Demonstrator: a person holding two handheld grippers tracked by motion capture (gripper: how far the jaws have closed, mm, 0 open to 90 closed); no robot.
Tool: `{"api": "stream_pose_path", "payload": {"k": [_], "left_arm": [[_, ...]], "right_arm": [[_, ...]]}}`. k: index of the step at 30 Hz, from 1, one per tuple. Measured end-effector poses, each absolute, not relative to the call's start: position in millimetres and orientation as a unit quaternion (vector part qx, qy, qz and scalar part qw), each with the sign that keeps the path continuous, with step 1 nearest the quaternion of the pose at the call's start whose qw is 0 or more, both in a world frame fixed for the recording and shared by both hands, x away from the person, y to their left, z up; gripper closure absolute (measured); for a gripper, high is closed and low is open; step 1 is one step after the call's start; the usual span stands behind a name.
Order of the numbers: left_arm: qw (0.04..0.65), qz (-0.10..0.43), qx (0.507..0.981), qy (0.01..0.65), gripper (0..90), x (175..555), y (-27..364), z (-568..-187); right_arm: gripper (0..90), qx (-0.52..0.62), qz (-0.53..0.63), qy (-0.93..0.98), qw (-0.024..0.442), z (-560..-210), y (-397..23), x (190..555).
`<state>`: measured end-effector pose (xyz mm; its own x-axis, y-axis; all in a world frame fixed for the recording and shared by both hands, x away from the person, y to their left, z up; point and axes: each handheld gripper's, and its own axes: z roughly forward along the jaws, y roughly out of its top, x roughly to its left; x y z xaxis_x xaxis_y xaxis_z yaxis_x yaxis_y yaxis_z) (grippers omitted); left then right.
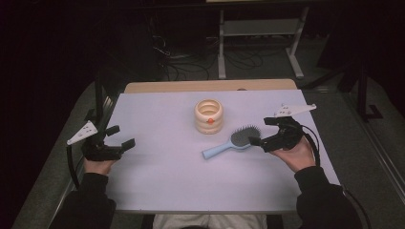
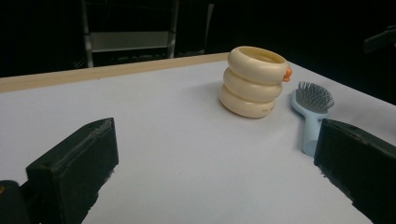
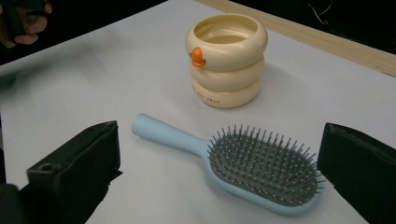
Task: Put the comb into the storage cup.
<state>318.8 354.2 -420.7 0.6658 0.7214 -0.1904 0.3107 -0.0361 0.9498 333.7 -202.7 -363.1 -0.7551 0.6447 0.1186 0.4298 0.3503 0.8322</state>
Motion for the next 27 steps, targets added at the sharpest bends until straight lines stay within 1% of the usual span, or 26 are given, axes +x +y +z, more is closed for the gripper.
{"api": "stream_pose_path", "payload": {"k": [14,27], "left_arm": [[0.588,0.176,0.698,0.368,0.0,318.7,354.2,-420.5],[0.589,0.174,0.698,0.368,0.0,319.0,353.6,-420.8]], "right_arm": [[0.0,0.309,0.455,0.830,0.092,-366.6,-175.9,342.6],[0.0,0.297,0.451,0.839,0.070,-376.9,-153.2,349.6]]}}
